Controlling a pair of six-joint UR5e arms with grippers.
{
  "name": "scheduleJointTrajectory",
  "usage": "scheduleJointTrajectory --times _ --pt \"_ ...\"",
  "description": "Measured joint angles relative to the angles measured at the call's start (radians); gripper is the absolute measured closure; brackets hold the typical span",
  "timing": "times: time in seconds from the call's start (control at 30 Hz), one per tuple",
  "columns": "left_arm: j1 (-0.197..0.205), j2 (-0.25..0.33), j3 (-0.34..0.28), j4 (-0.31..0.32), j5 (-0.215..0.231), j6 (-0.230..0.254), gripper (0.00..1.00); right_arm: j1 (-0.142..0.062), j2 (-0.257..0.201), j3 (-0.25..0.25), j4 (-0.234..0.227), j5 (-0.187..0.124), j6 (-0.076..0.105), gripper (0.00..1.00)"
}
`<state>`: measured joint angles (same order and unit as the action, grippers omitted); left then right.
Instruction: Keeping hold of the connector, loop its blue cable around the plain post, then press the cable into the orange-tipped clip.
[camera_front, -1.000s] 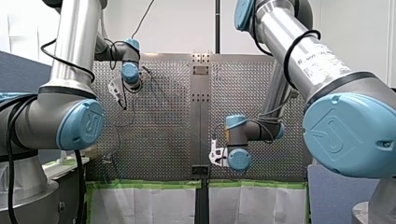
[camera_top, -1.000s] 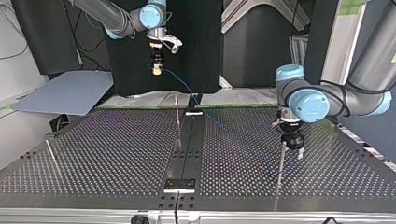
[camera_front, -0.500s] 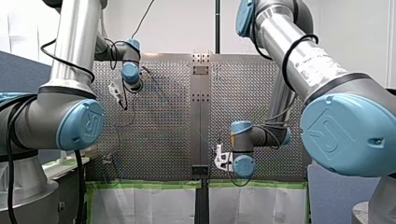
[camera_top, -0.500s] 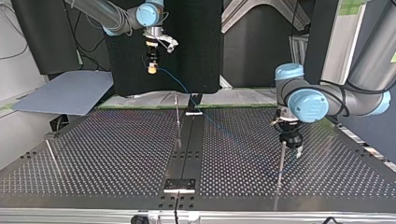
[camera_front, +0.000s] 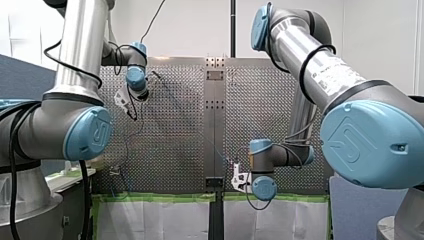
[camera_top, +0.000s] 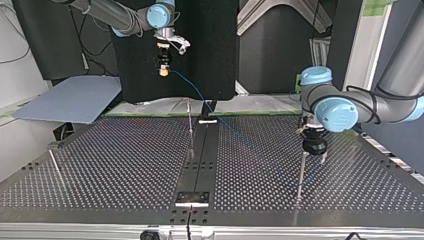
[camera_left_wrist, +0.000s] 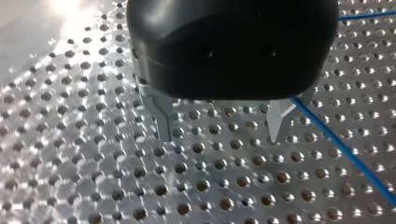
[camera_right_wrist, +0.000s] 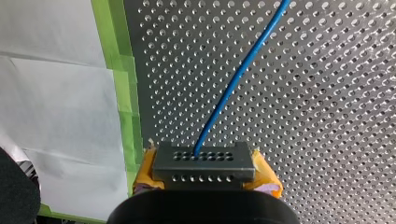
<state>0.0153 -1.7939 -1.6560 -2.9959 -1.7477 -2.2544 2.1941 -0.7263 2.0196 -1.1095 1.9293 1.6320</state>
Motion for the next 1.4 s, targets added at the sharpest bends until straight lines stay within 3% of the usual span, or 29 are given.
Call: scheduleJointTrajectory --times 0.3,0.57,0.8,1.1,1.27,1.4 --pt "0.035 0.004 -0.058 0.072 0.086 -0.089 0.00 -0.001 0.000 0.000 -0.003 -0.004 0.000 1.00" --pt "0.037 0.021 -0.124 0.126 0.165 -0.168 0.00 -0.001 0.000 0.000 -0.009 -0.010 0.001 1.00" --pt "0.031 0.076 -0.181 0.184 0.231 -0.233 0.00 -0.001 0.000 0.000 -0.013 -0.017 0.003 1.00" --pt "0.021 0.101 -0.239 0.206 0.318 -0.317 0.00 -0.001 0.000 0.000 -0.014 -0.018 0.006 1.00" --pt "0.018 0.103 -0.249 0.207 0.362 -0.326 0.00 -0.001 0.000 0.000 -0.016 -0.021 0.007 1.00" --pt "0.019 0.127 -0.276 0.202 0.393 -0.300 0.00 -0.001 0.000 -0.002 -0.016 -0.022 0.009 1.00"
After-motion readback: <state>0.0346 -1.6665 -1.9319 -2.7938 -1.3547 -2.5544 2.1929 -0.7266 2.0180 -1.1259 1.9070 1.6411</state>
